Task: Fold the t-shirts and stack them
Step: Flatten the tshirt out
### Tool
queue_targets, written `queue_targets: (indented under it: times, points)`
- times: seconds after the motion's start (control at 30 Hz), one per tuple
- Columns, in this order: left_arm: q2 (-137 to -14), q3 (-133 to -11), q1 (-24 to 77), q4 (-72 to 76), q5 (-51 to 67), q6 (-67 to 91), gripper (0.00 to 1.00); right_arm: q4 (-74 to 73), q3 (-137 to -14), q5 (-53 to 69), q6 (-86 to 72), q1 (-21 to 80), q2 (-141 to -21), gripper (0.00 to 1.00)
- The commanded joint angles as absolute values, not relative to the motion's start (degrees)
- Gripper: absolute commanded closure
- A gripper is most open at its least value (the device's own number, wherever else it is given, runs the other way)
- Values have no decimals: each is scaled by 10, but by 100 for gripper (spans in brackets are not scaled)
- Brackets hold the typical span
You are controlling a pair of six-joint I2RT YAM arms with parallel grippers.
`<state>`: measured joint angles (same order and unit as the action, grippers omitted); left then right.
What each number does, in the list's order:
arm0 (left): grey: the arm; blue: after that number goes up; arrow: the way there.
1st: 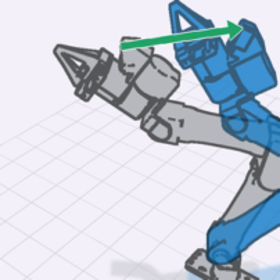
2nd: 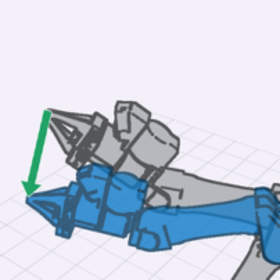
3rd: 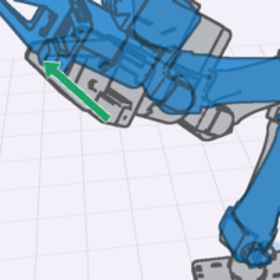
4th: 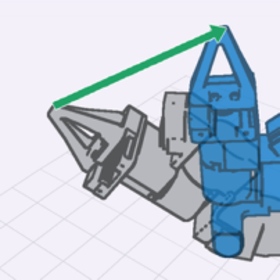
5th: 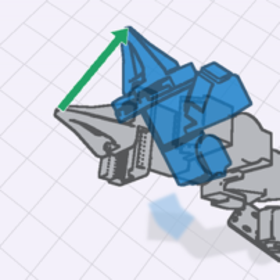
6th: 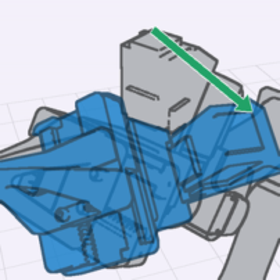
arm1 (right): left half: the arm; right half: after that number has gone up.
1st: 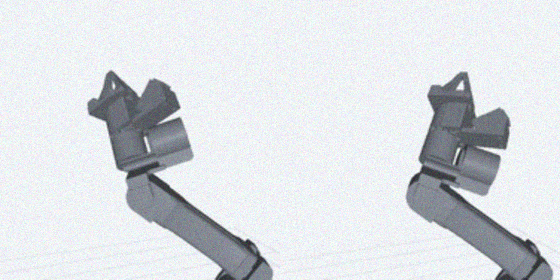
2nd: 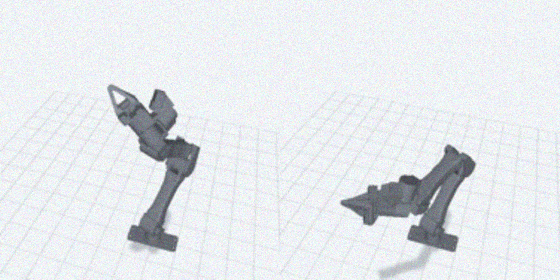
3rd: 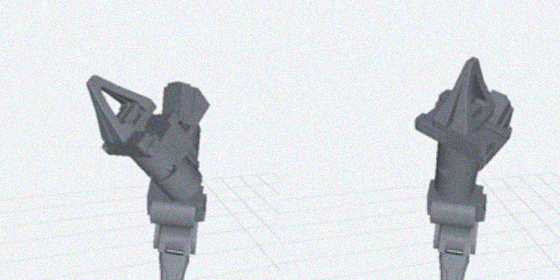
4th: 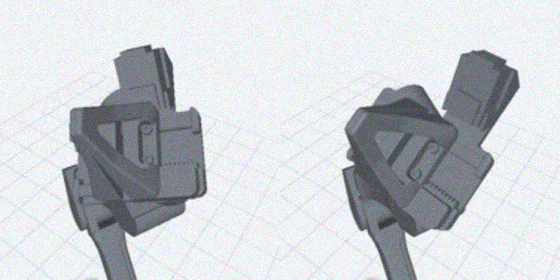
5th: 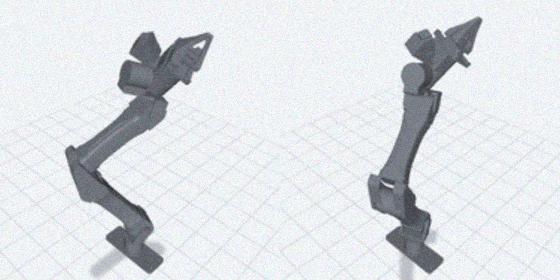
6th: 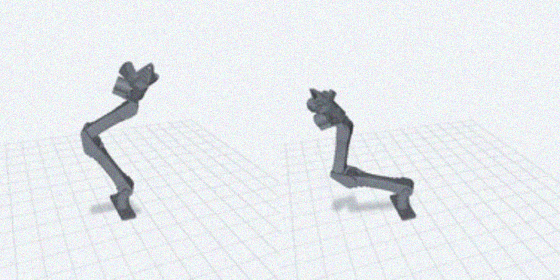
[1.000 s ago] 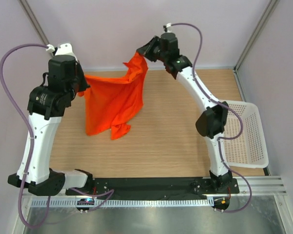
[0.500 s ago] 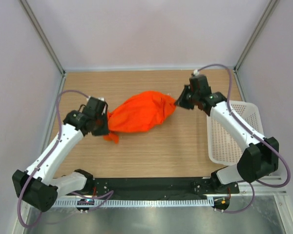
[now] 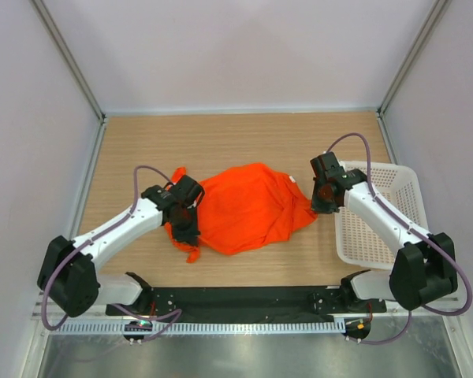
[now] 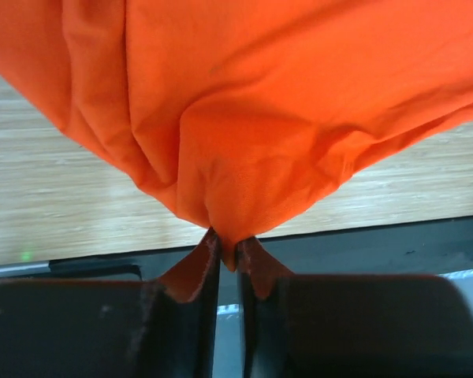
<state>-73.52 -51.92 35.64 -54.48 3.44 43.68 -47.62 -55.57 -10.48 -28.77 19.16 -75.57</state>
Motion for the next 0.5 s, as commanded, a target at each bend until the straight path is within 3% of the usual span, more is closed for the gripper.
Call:
queue_targets:
  times: [0.0,0.03,0.07,0.17,0.23,0.33,0.37,0.47]
  points:
    - [-773,-560,363,-514,58,437,84,-496,-558,-151,-265,184,-743,99]
    - [-782,-574,364,-518,58,435,78,-497,-558,-156,-263,184,-744,96]
    - [-786,-581,366,-522,46,437,63,-497,-562,-156,-260,184,-743,93]
    - [-761,-604,376,-557,5,469,37,-501,-583,-157,-244,183,-746,75]
    - [-701,-599,381,-581,-30,496,33,-510,-598,-156,-232,184,-748,66]
    - [-606,-554,381,-597,-50,568,45,-510,-621,-147,-225,183,-743,64]
    - [-588,-515,381,-594,-47,584,59,-510,-629,-137,-223,184,-739,64]
    - [-542,-458,381,-579,-19,646,78,-506,-635,-113,-220,185,-727,64]
